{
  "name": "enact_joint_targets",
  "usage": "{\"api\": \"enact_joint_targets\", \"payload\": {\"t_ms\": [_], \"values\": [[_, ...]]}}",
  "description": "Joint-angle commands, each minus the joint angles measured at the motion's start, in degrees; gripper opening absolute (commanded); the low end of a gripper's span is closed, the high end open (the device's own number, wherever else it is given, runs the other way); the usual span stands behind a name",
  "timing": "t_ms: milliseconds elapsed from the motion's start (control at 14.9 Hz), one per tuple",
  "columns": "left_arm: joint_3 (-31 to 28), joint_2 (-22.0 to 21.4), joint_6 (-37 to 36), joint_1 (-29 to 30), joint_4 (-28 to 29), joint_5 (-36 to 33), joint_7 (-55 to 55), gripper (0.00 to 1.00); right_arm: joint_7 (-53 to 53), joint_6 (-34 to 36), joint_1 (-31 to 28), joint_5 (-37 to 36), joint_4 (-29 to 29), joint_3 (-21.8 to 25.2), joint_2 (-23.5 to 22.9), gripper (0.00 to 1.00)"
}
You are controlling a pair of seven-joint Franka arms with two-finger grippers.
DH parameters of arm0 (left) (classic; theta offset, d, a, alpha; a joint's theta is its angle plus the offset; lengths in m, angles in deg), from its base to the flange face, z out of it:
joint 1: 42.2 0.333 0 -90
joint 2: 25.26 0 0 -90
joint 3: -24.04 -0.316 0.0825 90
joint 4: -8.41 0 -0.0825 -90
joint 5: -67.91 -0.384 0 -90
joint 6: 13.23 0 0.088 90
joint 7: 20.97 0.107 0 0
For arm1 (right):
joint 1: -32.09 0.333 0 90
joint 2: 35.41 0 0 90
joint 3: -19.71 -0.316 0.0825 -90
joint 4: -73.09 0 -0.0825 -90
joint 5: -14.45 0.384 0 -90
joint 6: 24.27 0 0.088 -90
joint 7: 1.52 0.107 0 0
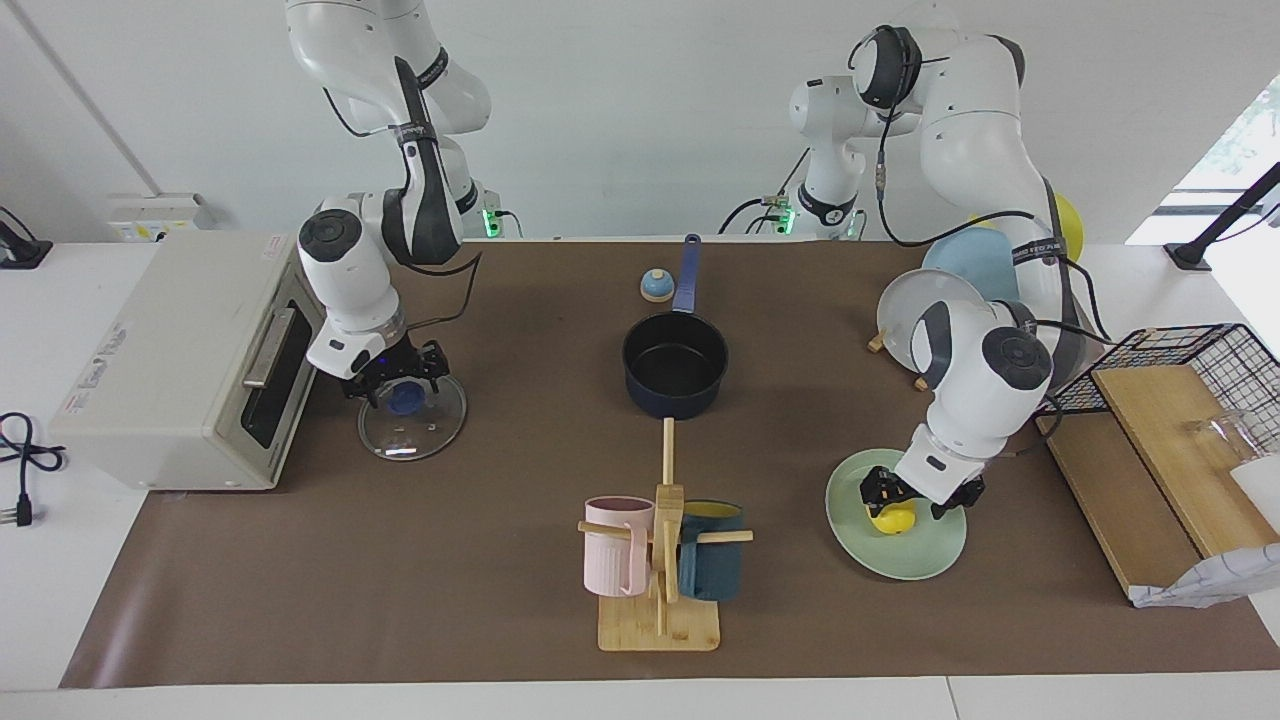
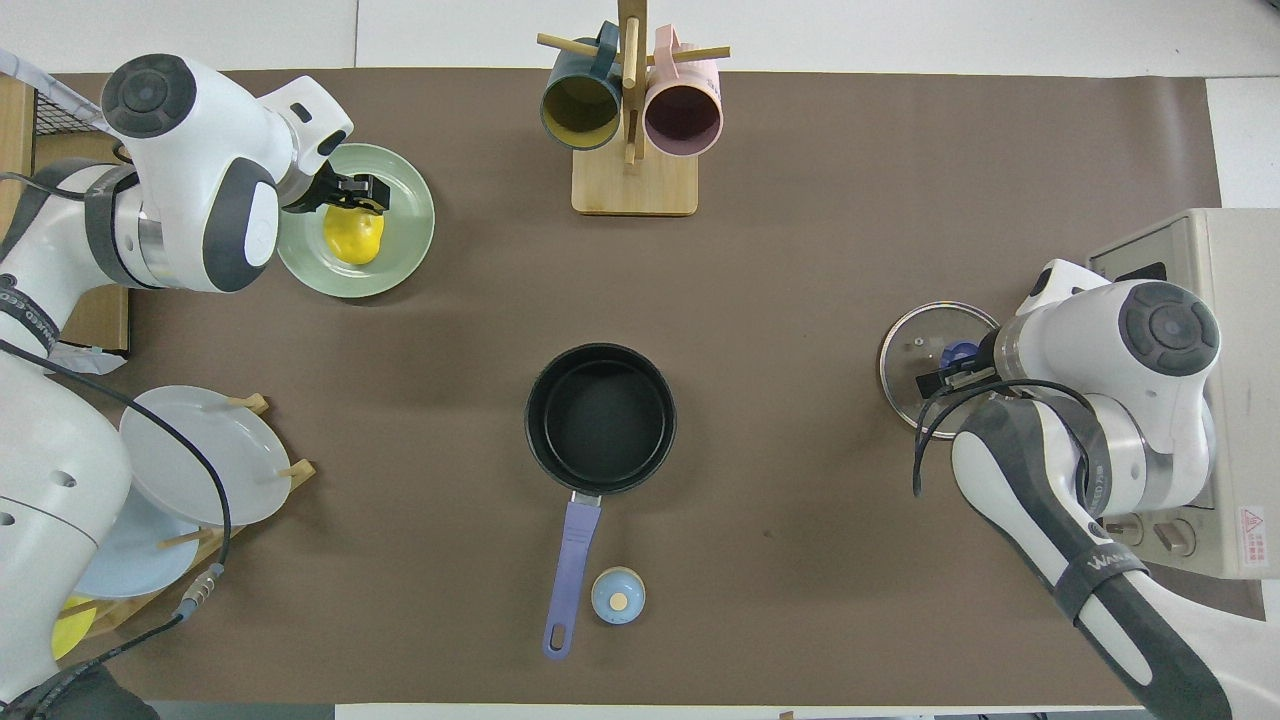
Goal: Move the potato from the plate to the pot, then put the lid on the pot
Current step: 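Grasp the yellow potato with the left gripper while the right gripper grasps the lid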
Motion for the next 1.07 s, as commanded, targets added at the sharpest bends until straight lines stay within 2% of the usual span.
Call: {"api": "enact_joint_targets", "payload": {"t_ms": [0,67,402,603,737,804,871,1005], "values": [[-0.9,0.1,1.2,-0.8,0.7,-2.4,-1.5,0.19,-2.1,-1.4,-0.9,0.9,-0.3,-0.5,-0.3,0.93],[-0.9,0.0,0.8,-0.8,0.6,-2.3,-1.5,0.00,-2.1,-1.4,-0.9,0.9,-0.3,-0.4,-0.3,0.90],[-0.6,-0.6,-6.7,-2.0,-3.7,-1.7,-5.5,0.00,-2.1,0.4,-0.8,0.9,0.9,-0.5,-0.3,0.69],[-0.5,-3.3,-16.1,-2.0,-9.1,4.3,-6.8,0.00,-2.1,4.2,-0.7,0.9,3.8,-0.5,-0.6,0.62],[-0.1,-8.1,-19.1,-3.0,-9.0,6.4,-12.1,0.00,-2.1,9.2,-0.3,0.9,7.5,-0.6,-0.9,0.58],[0.3,-11.0,-19.7,-5.0,-7.8,6.5,-15.3,0.00,-2.1,13.0,-0.2,0.8,10.4,-0.6,-0.9,0.53],[0.5,-13.4,-20.6,-6.6,-5.4,6.6,-18.8,0.00,-2.1,16.2,0.1,0.8,13.6,-0.6,-1.0,0.40],[0.5,-17.1,-20.3,-12.4,-0.8,6.6,-26.0,0.00,-1.7,23.4,0.5,0.9,20.1,-1.9,-0.8,0.27]]}}
